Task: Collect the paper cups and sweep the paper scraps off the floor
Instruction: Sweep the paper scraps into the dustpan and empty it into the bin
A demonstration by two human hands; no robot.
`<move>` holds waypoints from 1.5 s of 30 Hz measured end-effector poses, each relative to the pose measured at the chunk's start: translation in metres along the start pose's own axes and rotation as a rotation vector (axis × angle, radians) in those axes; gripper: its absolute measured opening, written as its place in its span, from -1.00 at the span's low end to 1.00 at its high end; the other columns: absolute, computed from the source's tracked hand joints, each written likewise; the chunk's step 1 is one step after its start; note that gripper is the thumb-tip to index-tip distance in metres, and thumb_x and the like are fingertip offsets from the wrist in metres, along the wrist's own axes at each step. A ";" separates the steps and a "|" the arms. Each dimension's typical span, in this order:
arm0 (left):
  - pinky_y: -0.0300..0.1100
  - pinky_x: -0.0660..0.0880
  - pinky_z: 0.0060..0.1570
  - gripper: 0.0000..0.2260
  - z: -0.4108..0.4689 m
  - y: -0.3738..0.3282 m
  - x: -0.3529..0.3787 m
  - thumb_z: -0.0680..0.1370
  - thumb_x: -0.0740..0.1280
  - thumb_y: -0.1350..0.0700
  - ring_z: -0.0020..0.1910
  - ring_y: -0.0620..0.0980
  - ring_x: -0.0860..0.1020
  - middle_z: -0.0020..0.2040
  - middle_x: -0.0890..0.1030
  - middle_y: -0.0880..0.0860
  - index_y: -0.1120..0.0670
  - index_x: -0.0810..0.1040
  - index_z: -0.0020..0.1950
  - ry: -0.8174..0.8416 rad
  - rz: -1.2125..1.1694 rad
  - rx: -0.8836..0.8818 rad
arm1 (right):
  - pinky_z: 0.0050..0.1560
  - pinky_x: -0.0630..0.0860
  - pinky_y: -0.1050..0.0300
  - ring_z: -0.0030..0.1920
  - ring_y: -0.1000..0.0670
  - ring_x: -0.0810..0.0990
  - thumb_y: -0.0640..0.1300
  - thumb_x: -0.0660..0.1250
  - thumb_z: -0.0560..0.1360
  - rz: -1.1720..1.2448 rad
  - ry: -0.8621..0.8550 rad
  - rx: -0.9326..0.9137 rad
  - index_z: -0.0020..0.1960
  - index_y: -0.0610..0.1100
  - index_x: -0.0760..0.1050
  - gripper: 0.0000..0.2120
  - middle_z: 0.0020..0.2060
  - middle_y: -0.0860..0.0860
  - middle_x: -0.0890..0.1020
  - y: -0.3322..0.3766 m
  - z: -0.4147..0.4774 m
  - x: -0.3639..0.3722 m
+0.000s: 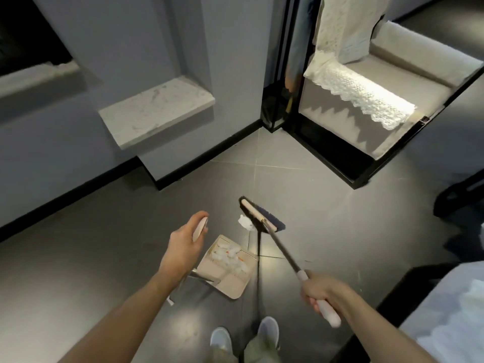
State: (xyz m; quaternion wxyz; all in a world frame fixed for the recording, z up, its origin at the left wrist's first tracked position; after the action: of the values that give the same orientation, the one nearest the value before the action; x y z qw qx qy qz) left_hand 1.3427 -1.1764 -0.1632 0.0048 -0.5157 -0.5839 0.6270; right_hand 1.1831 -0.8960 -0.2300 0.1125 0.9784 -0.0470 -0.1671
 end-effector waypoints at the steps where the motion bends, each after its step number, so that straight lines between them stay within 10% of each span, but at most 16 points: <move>1: -0.14 0.42 -0.30 -0.79 0.000 -0.001 -0.001 0.62 0.19 0.05 -0.35 -0.09 0.44 -0.22 0.51 -0.01 -0.17 0.40 0.23 -0.005 0.004 0.001 | -0.56 0.37 0.28 -0.61 0.08 0.38 -0.37 0.10 0.43 -0.024 0.028 0.003 0.32 -0.06 0.29 -0.50 -0.45 -0.07 0.45 0.000 -0.007 0.006; 12: -0.06 0.47 -0.24 -0.77 -0.013 -0.008 -0.001 0.62 0.19 0.07 -0.32 0.03 0.44 -0.19 0.51 0.09 -0.12 0.40 0.26 -0.019 -0.057 0.036 | -0.66 0.21 0.36 -0.67 0.17 0.23 -0.37 0.07 0.50 0.182 0.435 0.145 -0.09 -0.07 0.28 -0.79 -0.66 0.06 0.29 -0.001 -0.092 0.006; 26: -0.16 0.46 -0.25 -0.77 -0.178 0.049 -0.033 0.60 0.24 0.09 -0.36 -0.08 0.48 -0.18 0.56 -0.03 -0.07 0.44 0.25 -0.410 -0.064 -0.114 | -0.72 0.26 0.37 -0.69 0.14 0.27 -0.40 0.09 0.53 0.179 0.353 0.040 0.50 0.01 0.19 -0.39 -0.60 0.01 0.30 0.032 -0.135 -0.042; 34: -0.15 0.45 -0.18 -0.77 -0.312 0.091 -0.050 0.59 0.28 0.15 -0.33 -0.05 0.43 -0.23 0.50 -0.05 0.05 0.51 0.25 -0.619 -0.132 -0.301 | -0.67 0.21 0.39 -0.68 0.15 0.23 -0.41 0.10 0.54 -0.171 0.326 -0.153 0.45 -0.22 0.22 -0.51 -0.57 0.00 0.28 0.067 -0.129 0.073; 40: -0.26 0.38 -0.23 -0.80 -0.389 0.127 -0.067 0.60 0.25 0.11 -0.45 -0.20 0.45 -0.30 0.49 -0.12 0.00 0.50 0.22 -0.671 -0.111 -0.423 | -0.64 0.21 0.39 -0.71 0.12 0.23 -0.43 0.09 0.51 -0.384 0.280 -0.218 -0.14 -0.24 0.36 -0.85 -0.62 -0.02 0.31 0.074 -0.105 0.176; 45: -0.25 0.38 -0.21 -0.79 -0.417 0.166 -0.079 0.61 0.24 0.08 -0.36 -0.09 0.44 -0.26 0.50 -0.11 -0.06 0.48 0.24 -0.666 -0.117 -0.494 | -0.60 0.27 0.35 -0.66 0.09 0.27 -0.45 0.08 0.47 -0.588 0.284 -0.235 -0.13 -0.23 0.35 -0.83 -0.59 -0.04 0.33 0.062 -0.099 0.247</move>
State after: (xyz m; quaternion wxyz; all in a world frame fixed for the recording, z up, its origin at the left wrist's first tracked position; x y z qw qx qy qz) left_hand 1.7510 -0.9735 -0.1462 -0.2725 -0.2365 -0.7147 0.5992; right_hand 1.4458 -0.9675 -0.2026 0.1771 0.9438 0.2727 -0.0590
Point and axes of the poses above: each hand's wrist, its own z-axis towards the middle knuckle, its own x-axis out of the palm, y = z × x, the point moved 6 cm from there along z, towards the middle knuckle
